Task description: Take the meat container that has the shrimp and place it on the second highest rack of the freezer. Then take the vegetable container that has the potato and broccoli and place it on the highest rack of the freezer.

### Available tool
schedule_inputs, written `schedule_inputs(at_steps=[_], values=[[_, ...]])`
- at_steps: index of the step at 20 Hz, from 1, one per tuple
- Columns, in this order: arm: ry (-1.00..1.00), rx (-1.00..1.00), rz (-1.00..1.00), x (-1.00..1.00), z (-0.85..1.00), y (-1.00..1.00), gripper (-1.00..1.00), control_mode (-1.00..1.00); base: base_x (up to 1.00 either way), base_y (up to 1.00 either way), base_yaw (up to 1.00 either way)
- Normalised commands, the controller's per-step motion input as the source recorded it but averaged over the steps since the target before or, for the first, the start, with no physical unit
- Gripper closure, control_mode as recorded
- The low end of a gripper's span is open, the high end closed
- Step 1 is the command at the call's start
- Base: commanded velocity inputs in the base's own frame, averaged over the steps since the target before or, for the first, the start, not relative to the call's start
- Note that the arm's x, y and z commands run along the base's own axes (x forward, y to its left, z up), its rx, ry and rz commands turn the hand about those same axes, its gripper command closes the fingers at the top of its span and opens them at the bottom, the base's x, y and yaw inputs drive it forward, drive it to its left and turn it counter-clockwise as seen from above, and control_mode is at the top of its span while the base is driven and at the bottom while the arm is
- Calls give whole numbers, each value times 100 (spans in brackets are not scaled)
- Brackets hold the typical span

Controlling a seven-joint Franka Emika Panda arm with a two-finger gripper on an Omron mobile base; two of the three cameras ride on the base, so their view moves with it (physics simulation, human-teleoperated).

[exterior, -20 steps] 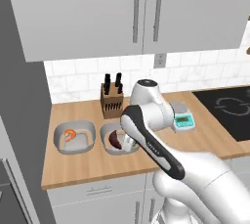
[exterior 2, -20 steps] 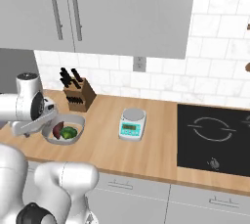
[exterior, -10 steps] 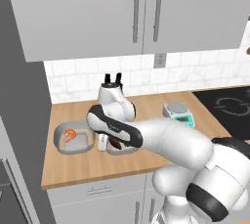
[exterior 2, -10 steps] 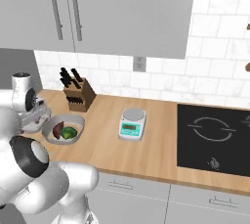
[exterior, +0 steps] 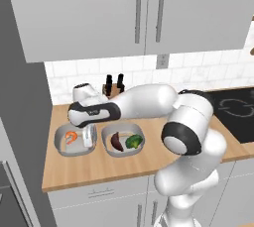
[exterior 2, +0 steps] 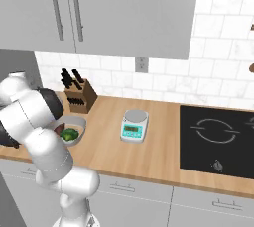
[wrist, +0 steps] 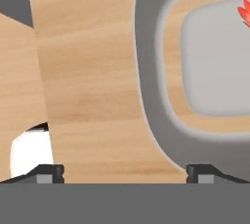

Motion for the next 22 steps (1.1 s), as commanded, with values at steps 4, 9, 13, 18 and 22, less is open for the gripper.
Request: schedule_inputs(at_steps=[4,9,13,18,22], values=[[-12,-10,0,0,-17,27,-100,-100,0,0,0],[-15,-3,0,1,-31,17,-100,-100,0,0,0],[-2,0,0,12,-17,16,-100,-100,0,0,0],[0,0,0,27,-5,2,-100,-100,0,0,0],[0,0,0,24,-26,0,-100,-100,0,0,0]])
